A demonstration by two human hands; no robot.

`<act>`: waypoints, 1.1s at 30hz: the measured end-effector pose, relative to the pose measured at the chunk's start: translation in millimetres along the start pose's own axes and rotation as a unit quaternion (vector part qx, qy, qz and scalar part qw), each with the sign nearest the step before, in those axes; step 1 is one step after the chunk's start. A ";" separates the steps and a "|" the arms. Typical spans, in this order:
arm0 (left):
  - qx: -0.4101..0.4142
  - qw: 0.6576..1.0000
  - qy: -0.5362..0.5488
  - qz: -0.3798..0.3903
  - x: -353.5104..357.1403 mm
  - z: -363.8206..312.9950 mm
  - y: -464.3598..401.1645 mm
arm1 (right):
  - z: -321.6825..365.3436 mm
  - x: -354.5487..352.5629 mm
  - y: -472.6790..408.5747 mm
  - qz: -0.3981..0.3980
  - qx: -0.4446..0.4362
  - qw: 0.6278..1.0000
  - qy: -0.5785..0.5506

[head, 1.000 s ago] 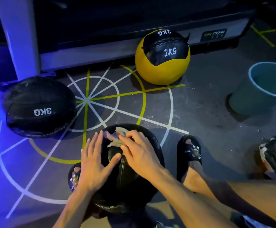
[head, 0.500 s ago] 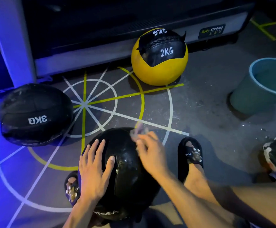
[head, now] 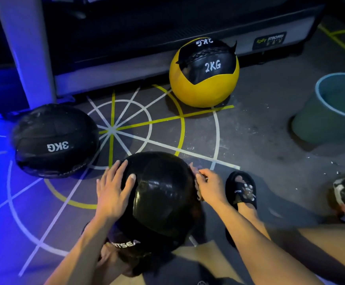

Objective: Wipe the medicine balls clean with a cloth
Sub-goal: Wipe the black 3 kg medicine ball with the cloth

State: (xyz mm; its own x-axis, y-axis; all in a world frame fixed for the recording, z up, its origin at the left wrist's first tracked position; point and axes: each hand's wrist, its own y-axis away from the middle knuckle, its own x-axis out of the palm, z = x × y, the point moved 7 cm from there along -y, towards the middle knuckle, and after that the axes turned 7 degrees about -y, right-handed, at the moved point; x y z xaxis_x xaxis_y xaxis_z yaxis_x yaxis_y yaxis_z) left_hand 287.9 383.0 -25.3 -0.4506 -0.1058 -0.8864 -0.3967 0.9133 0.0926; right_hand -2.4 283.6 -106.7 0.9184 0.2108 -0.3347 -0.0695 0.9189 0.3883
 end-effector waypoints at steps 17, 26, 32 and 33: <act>0.063 0.996 -0.038 -0.054 12.7 -12.4 30.6 | 137.5 88.6 53.1 0.064 -0.291 0.949 0.099; 0.058 0.996 -0.010 -0.063 8.7 -9.2 44.1 | -2.8 23.4 3.6 -0.009 0.050 0.997 0.061; 0.074 0.994 -0.038 -0.071 16.9 -23.4 60.1 | 81.8 55.1 -12.3 -0.009 -0.071 0.992 0.104; 0.077 0.993 -0.045 -0.071 18.9 -24.9 62.4 | 107.1 72.2 -3.1 0.020 -0.139 0.983 0.120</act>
State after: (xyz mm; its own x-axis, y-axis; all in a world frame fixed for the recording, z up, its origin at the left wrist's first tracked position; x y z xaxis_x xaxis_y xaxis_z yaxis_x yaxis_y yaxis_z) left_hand 234.7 428.2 -24.9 -0.3216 -0.2091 -0.9235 -0.3206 0.9417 -0.1016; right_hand 105.9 260.3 -40.1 0.7966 0.2906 -0.5301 -0.2380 0.9568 0.1669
